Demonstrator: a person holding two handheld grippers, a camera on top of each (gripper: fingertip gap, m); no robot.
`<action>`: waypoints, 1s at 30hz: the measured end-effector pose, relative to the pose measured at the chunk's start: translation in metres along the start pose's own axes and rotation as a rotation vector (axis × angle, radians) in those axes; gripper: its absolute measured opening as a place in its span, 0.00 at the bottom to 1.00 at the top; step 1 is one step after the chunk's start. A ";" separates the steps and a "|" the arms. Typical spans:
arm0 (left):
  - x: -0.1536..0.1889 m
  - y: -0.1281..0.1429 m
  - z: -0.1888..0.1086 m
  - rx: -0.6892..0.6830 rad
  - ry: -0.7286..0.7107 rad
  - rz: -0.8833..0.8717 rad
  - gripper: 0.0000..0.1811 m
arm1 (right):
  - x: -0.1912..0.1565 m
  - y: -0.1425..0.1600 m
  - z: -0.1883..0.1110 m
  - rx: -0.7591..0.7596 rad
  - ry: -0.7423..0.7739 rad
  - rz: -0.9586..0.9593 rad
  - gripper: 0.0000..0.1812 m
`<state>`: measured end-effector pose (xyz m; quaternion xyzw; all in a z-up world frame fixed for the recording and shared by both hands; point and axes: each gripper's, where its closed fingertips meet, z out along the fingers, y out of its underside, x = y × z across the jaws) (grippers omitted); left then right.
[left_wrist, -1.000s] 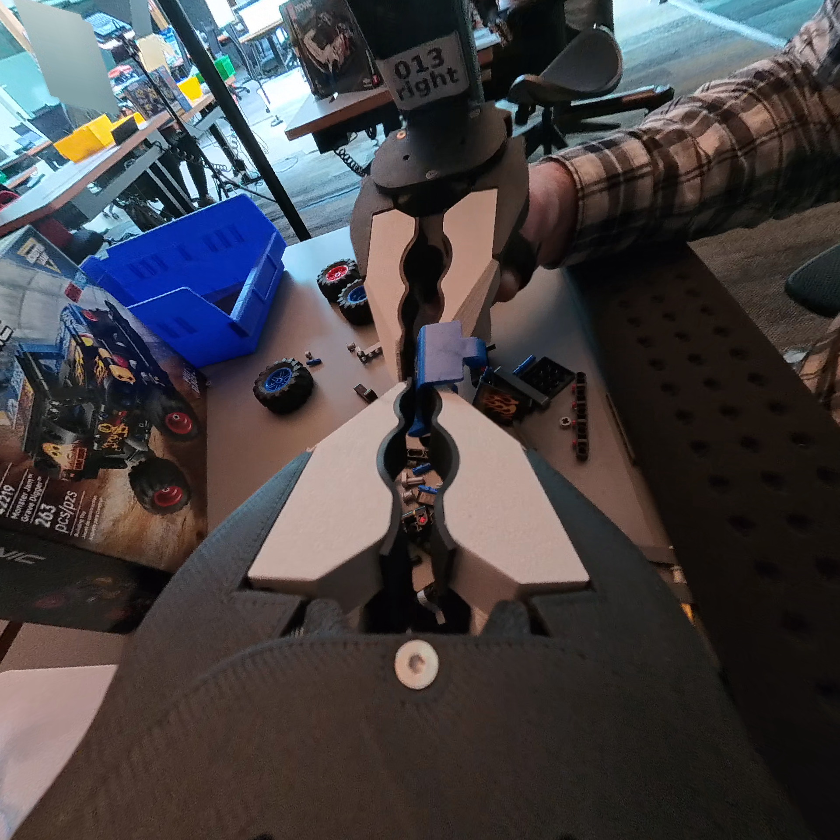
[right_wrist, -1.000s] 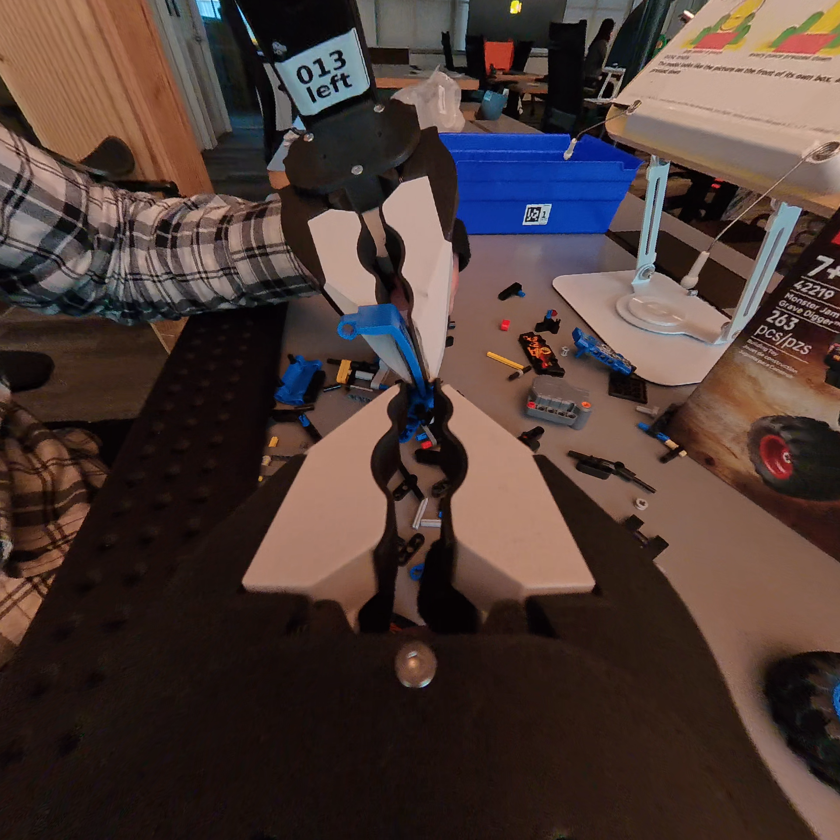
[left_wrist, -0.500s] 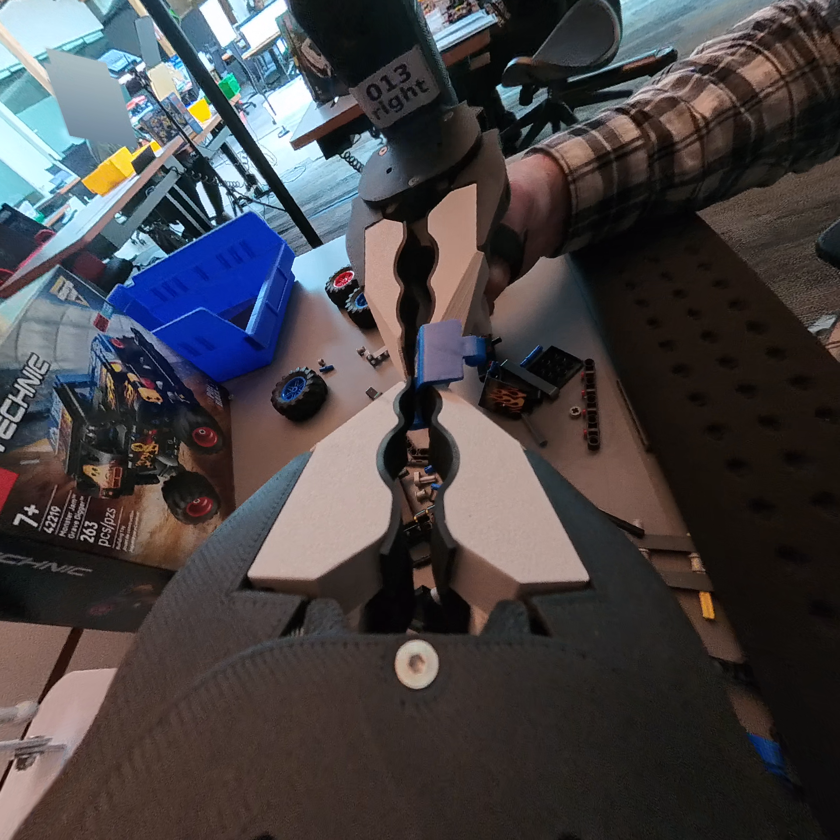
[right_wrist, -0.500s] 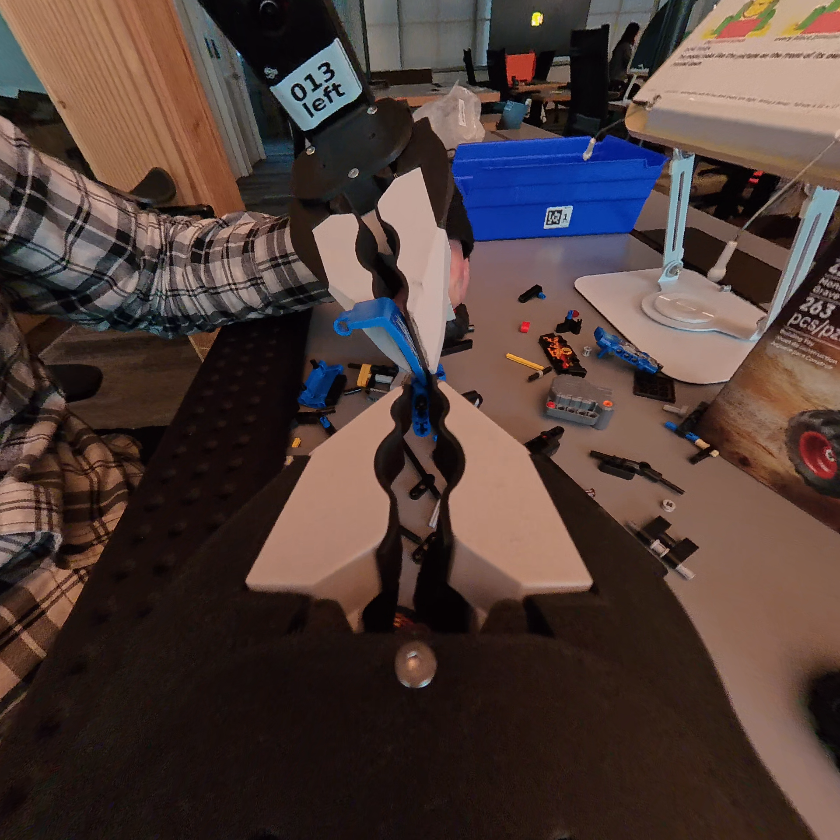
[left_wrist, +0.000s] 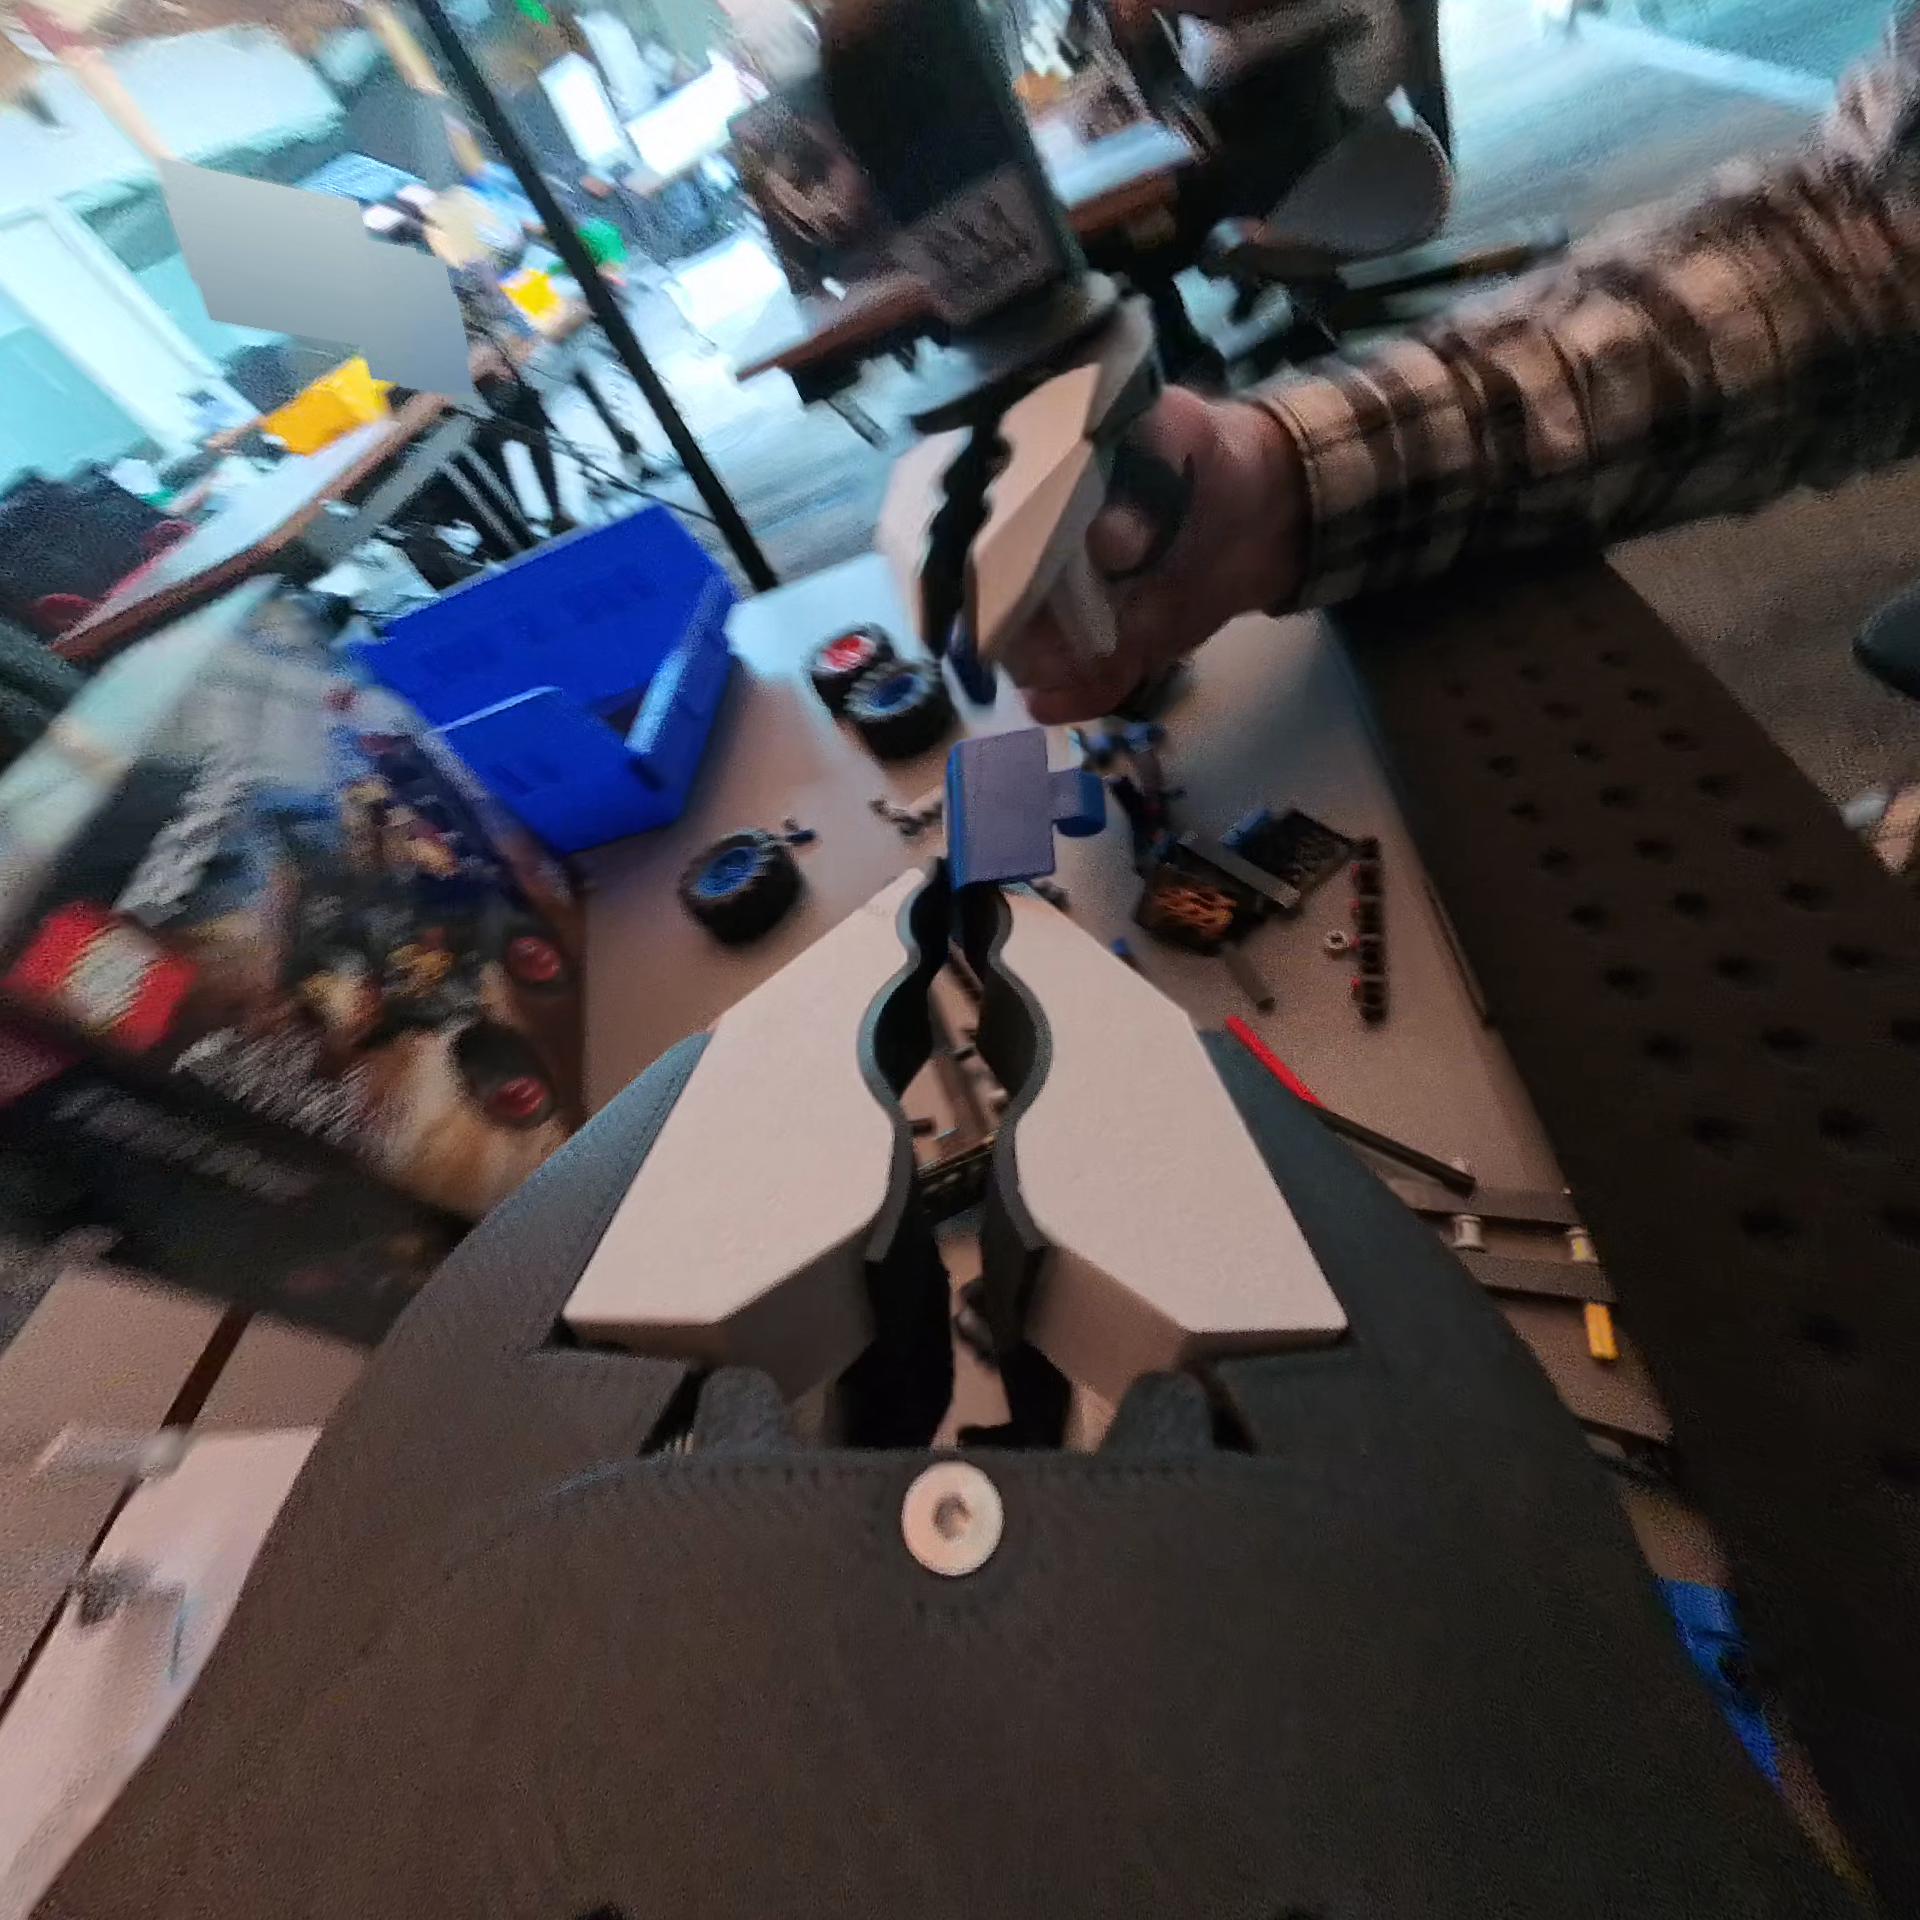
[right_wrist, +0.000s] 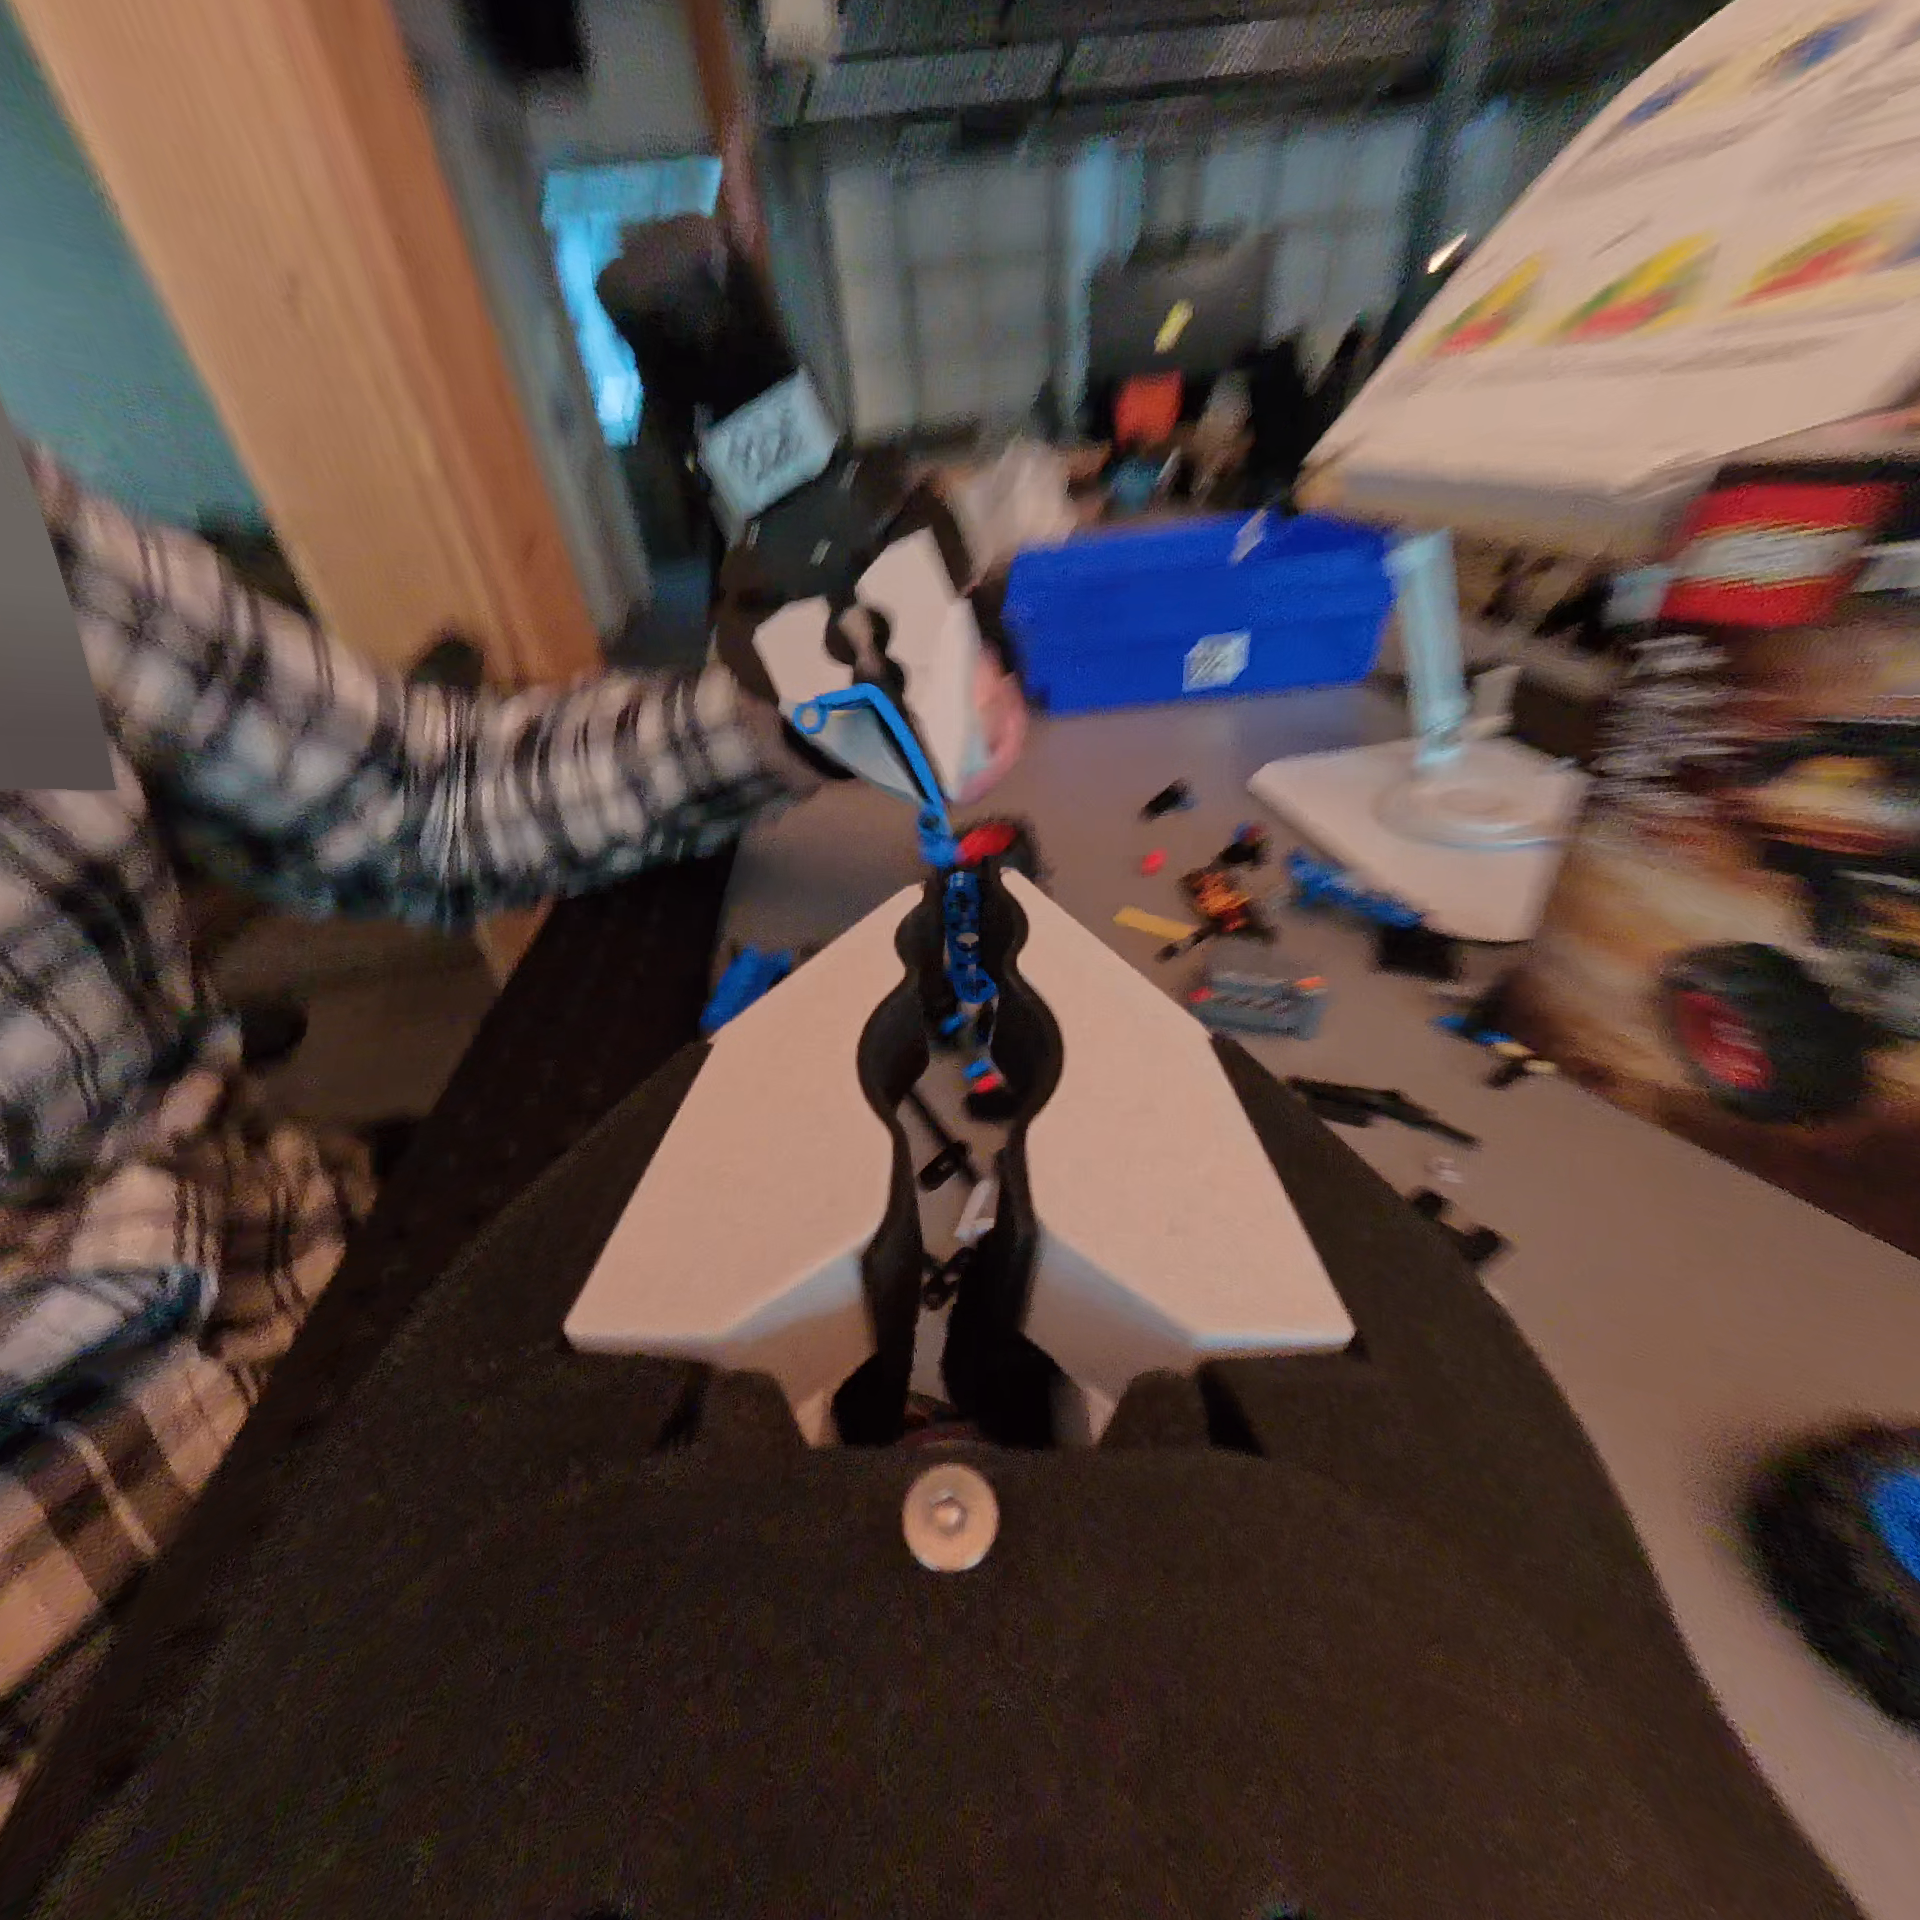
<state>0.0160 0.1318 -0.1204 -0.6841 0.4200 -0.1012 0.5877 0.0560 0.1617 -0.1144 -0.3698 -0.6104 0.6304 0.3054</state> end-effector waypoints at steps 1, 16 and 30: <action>-0.013 -0.007 -0.018 0.066 -0.037 -0.049 0.00 | 0.010 -0.011 -0.020 0.080 0.032 0.034 0.01; -0.002 0.024 0.011 0.029 0.137 -0.314 0.00 | 0.002 0.083 0.024 -0.451 0.024 -0.054 0.14; 0.009 0.014 0.027 0.046 0.211 -0.407 0.00 | 0.002 0.023 0.035 -0.181 -0.012 0.016 0.02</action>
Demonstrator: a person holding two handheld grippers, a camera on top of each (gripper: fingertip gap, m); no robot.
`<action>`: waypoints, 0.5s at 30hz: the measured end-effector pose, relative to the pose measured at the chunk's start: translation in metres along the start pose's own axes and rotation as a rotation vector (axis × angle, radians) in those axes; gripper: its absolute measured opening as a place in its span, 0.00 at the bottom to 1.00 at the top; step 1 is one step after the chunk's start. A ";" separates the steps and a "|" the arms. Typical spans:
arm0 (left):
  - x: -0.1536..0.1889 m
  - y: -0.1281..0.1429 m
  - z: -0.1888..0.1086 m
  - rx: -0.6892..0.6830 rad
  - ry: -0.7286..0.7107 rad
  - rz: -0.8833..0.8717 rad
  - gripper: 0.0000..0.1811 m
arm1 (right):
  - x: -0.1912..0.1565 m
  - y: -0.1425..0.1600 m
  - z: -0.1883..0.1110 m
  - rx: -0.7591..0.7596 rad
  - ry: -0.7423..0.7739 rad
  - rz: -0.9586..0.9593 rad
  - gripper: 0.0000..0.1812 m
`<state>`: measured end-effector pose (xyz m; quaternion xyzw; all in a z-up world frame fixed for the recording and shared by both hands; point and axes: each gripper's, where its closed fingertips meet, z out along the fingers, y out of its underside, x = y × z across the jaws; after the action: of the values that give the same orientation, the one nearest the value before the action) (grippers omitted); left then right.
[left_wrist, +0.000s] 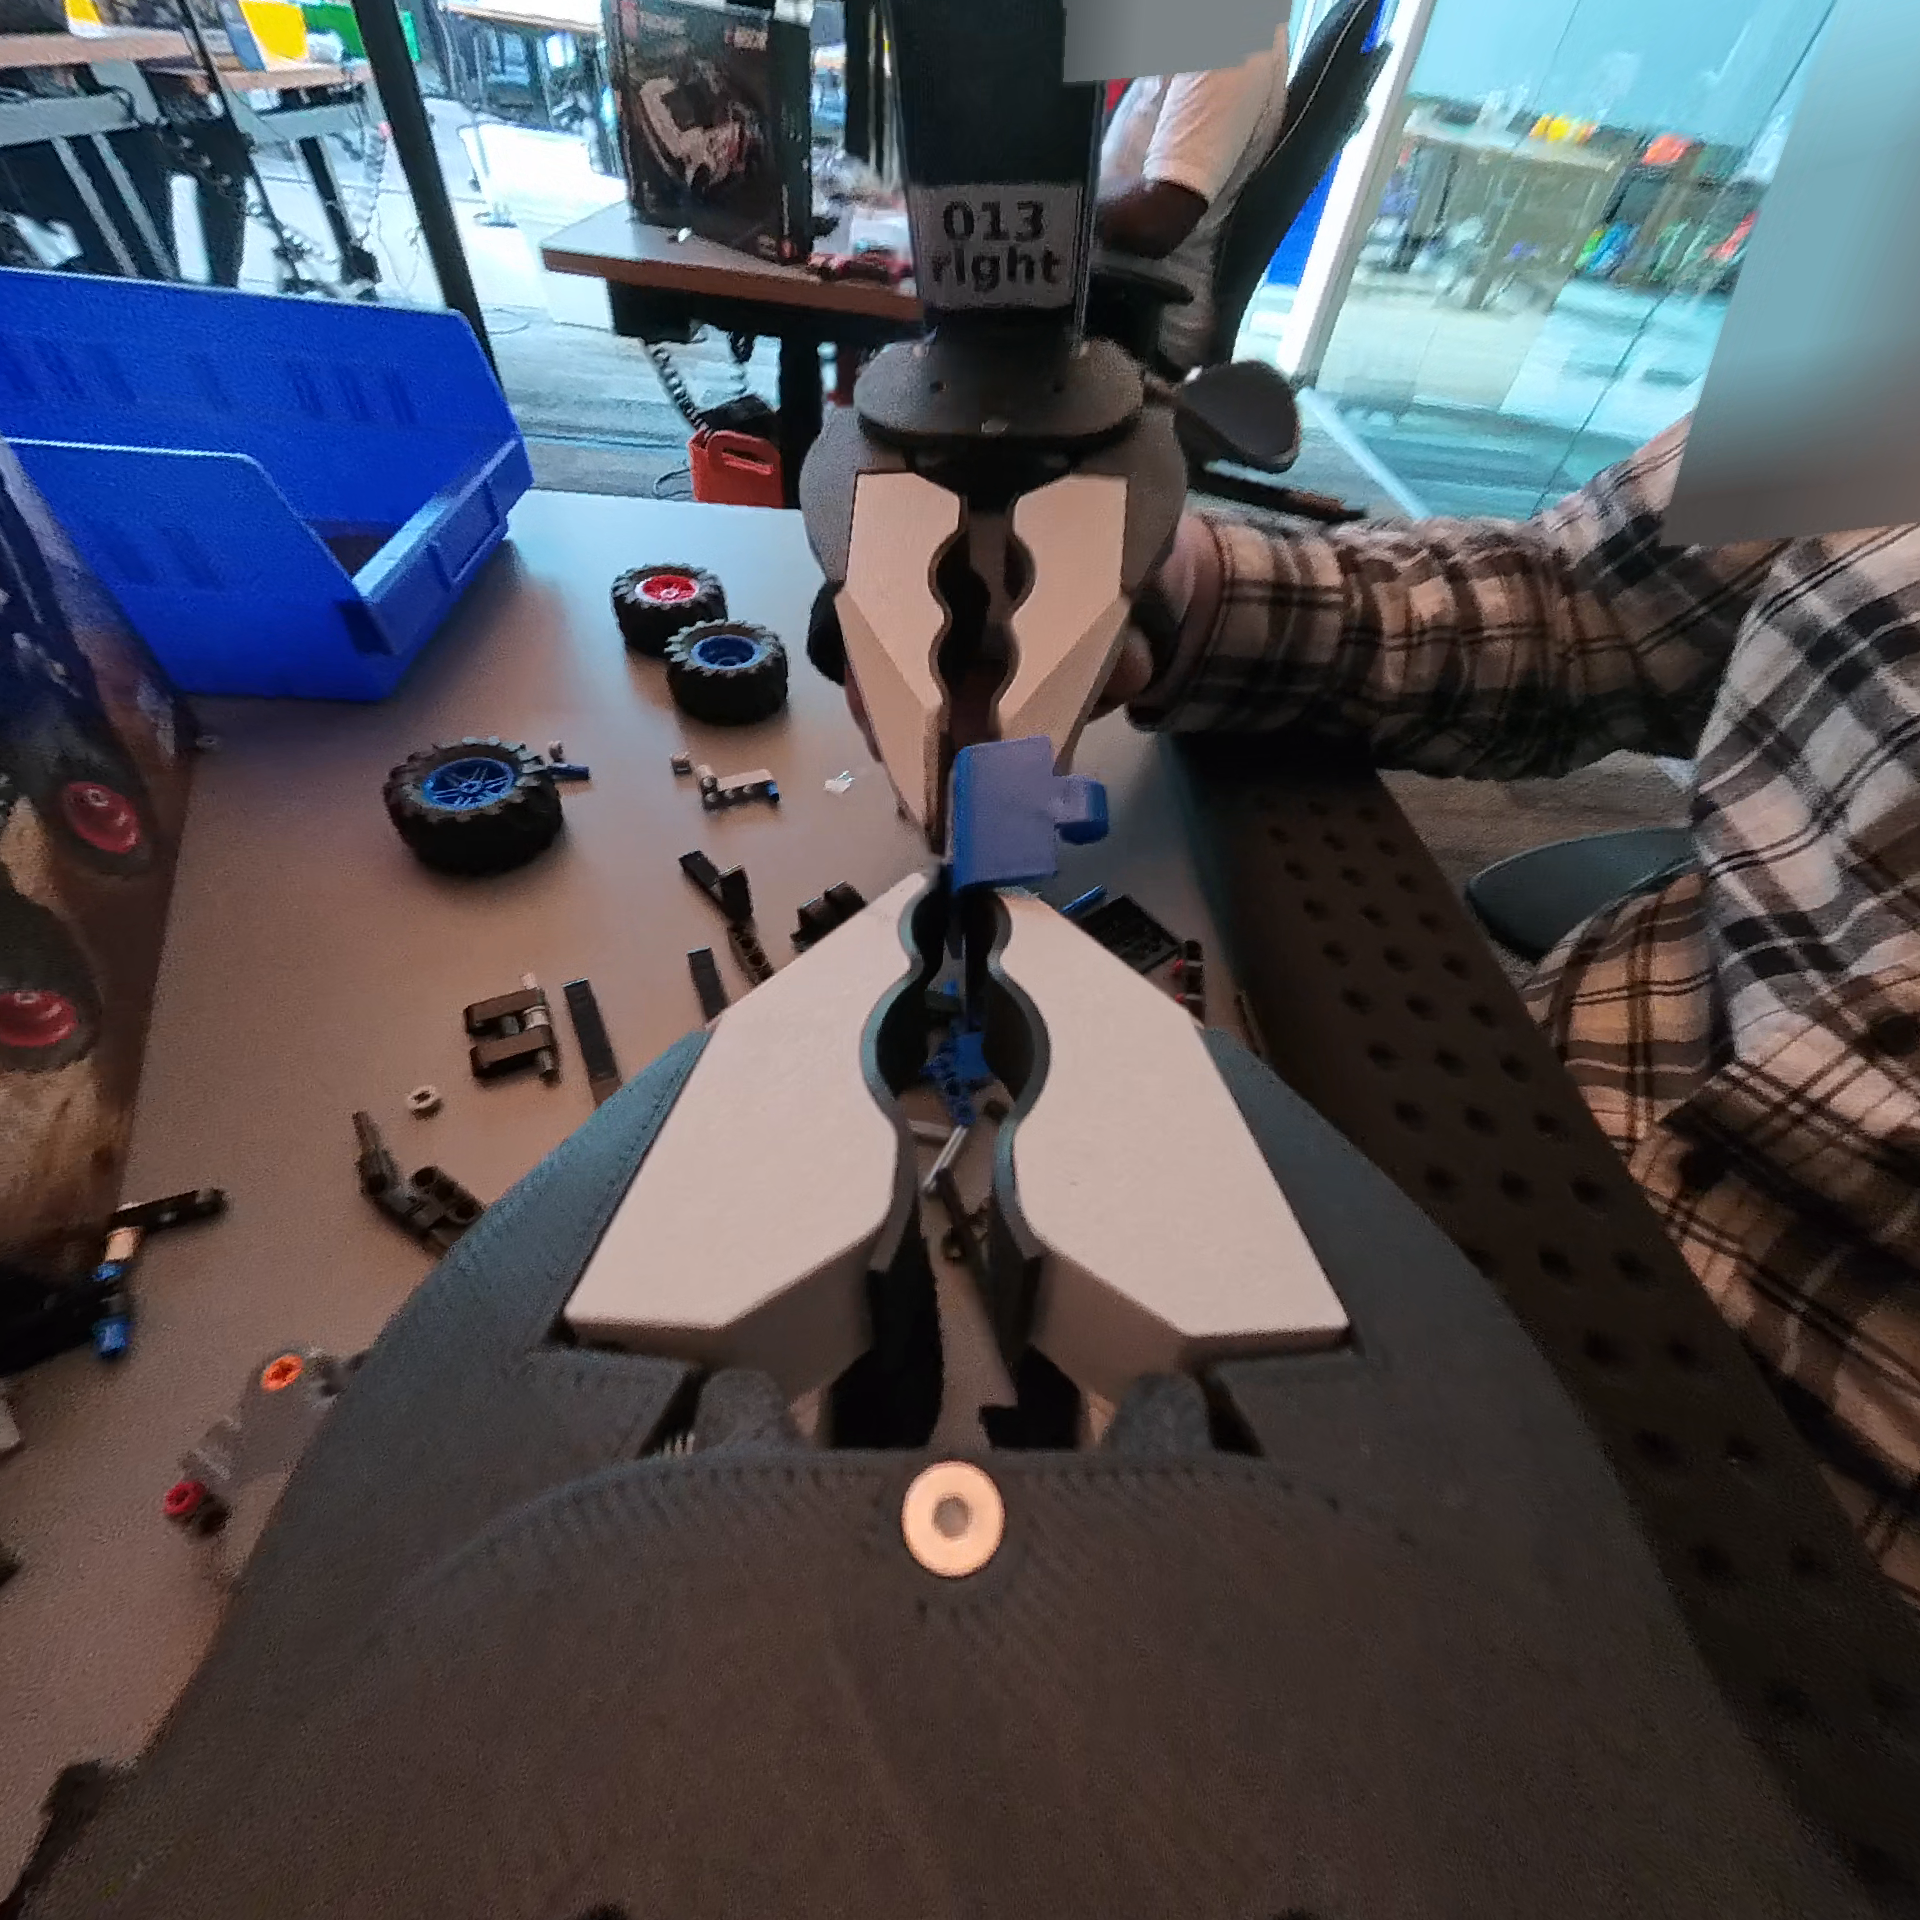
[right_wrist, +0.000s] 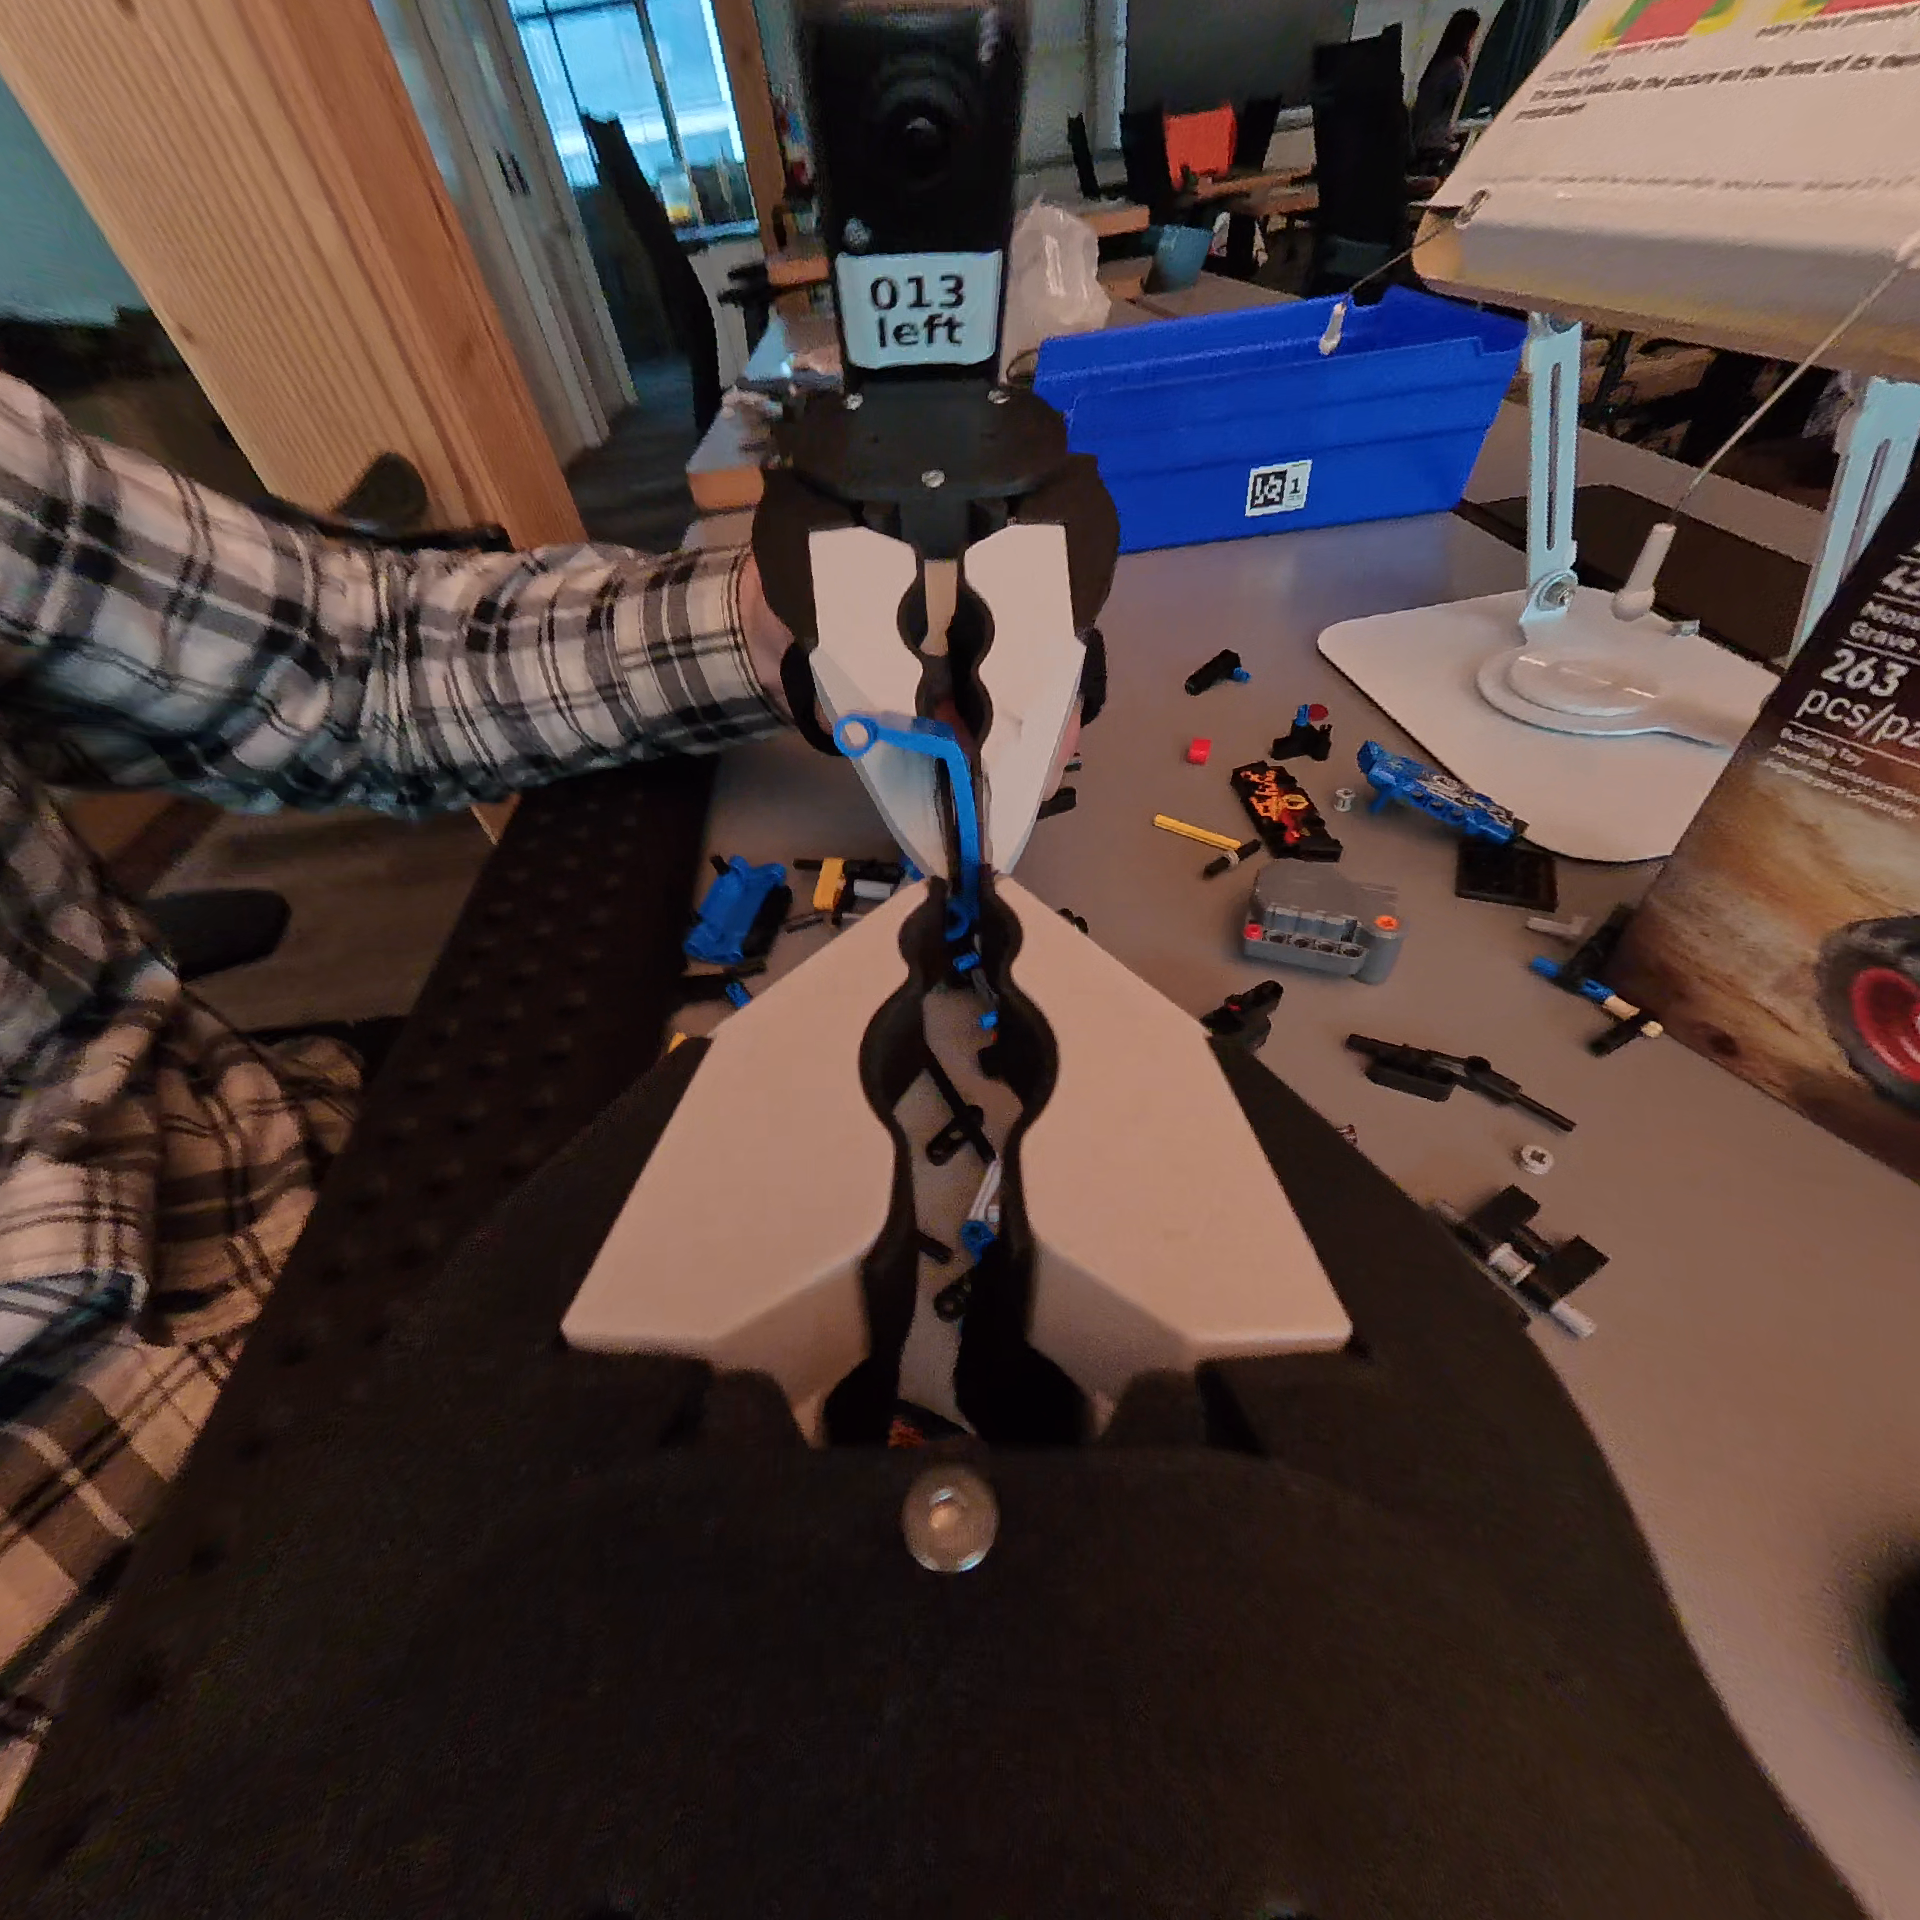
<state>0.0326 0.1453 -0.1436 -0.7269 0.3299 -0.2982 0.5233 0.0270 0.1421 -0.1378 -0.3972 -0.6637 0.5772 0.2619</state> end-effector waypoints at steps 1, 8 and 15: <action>-0.002 0.001 0.000 -0.010 -0.019 0.016 0.00 | 0.000 -0.002 -0.002 0.014 -0.013 0.025 0.06; 0.000 -0.001 0.002 0.014 0.002 -0.015 0.01 | 0.005 0.003 0.000 -0.018 0.034 -0.003 0.00; -0.009 0.008 -0.005 -0.077 -0.080 0.051 0.14 | 0.017 -0.003 -0.016 0.048 0.063 0.057 0.00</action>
<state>0.0221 0.1481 -0.1507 -0.7493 0.3384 -0.2422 0.5152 0.0297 0.1652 -0.1340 -0.4276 -0.6295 0.5875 0.2753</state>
